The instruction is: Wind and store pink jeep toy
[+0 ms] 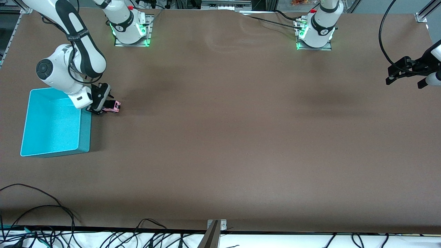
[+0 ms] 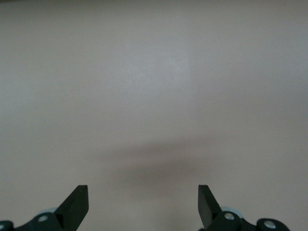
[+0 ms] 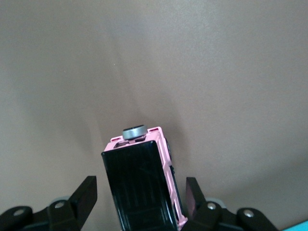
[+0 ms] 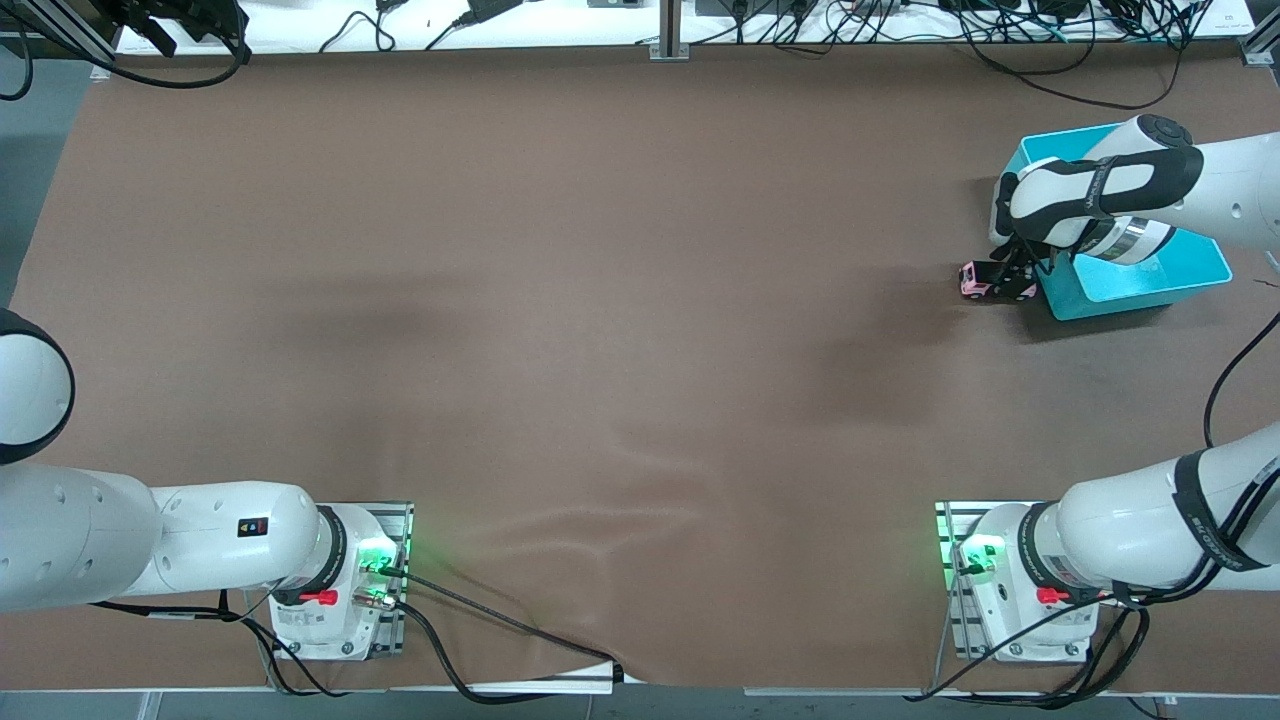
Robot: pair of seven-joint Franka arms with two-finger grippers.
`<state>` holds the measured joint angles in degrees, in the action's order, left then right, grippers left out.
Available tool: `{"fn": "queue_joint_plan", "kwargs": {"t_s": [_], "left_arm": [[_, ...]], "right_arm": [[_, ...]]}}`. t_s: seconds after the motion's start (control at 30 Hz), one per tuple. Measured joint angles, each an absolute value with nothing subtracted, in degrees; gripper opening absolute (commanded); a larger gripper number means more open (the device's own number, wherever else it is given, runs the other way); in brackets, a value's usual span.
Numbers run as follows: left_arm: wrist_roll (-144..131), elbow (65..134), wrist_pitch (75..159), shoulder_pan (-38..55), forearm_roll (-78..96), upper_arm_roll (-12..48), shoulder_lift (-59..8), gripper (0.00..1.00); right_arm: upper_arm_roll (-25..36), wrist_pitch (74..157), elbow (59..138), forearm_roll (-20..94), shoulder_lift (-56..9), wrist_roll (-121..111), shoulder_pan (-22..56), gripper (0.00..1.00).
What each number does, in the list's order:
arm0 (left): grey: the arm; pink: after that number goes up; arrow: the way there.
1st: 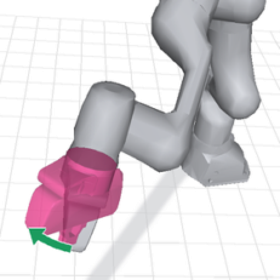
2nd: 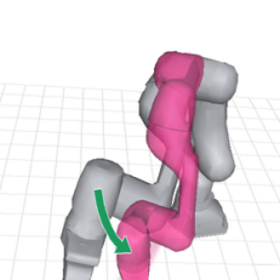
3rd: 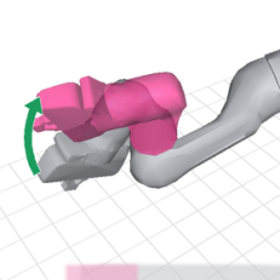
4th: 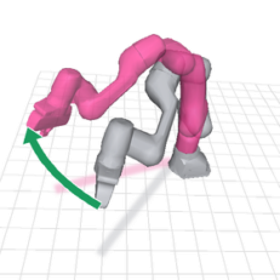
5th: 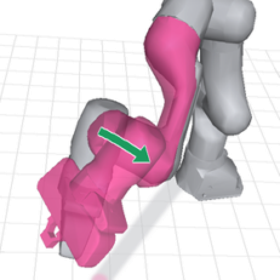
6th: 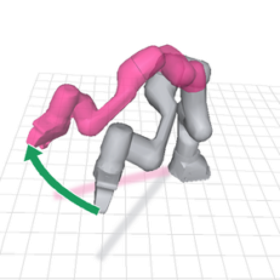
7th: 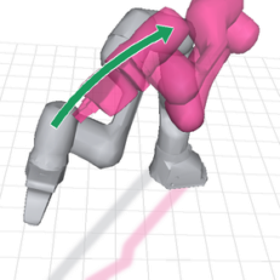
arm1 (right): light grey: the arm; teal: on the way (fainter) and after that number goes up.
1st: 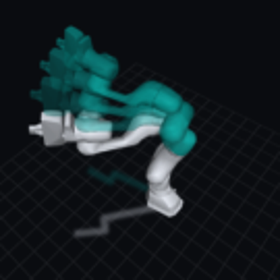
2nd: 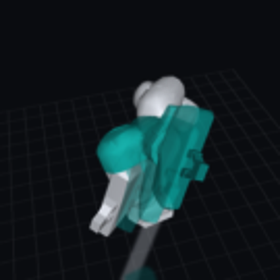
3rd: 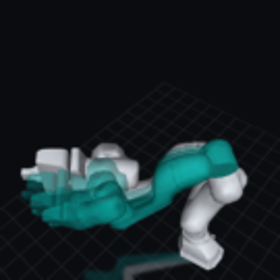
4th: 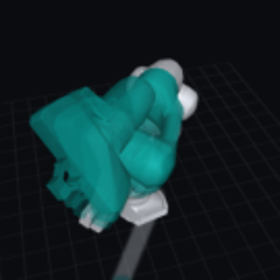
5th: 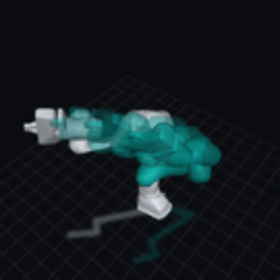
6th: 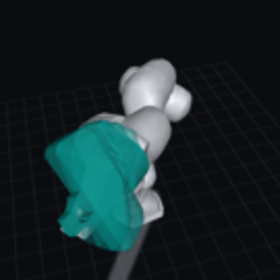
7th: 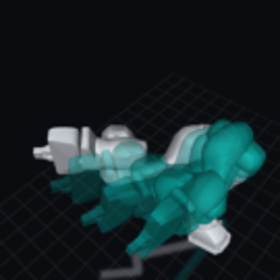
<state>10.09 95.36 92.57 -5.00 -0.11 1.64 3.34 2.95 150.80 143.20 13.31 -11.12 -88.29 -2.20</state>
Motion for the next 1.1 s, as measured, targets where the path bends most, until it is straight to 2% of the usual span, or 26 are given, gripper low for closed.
{"fn": "queue_joint_plan", "kwargs": {"t_s": [0.27,0.37,0.63,0.83,1.1], "left_arm": [[10.09,95.31,92.57,-4.99,-0.11,1.74,3.34,1.0],[10.09,95.3,92.57,-4.97,-0.11,1.81,3.34,1.0],[10.09,95.3,92.57,-4.95,-0.11,2.01,3.33,1.0],[10.09,95.3,92.57,-4.95,-0.11,2.03,3.33,1.0],[10.09,95.3,92.57,-4.98,-0.11,1.87,3.33,1.0]], "right_arm": [[2.92,151.0,143.17,13.33,-11.28,-88.62,-2.2,0.35],[2.56,151.0,143.16,13.34,-10.98,-88.74,-2.2,0.26],[0.62,151.58,142.91,13.35,-10.33,-88.76,-2.15,0.23],[-0.92,151.44,142.23,13.35,-7.4,-88.76,-2.04,0.23],[-1.04,147.63,138.54,13.35,-4.85,-90.08,-2.04,0.23]]}}
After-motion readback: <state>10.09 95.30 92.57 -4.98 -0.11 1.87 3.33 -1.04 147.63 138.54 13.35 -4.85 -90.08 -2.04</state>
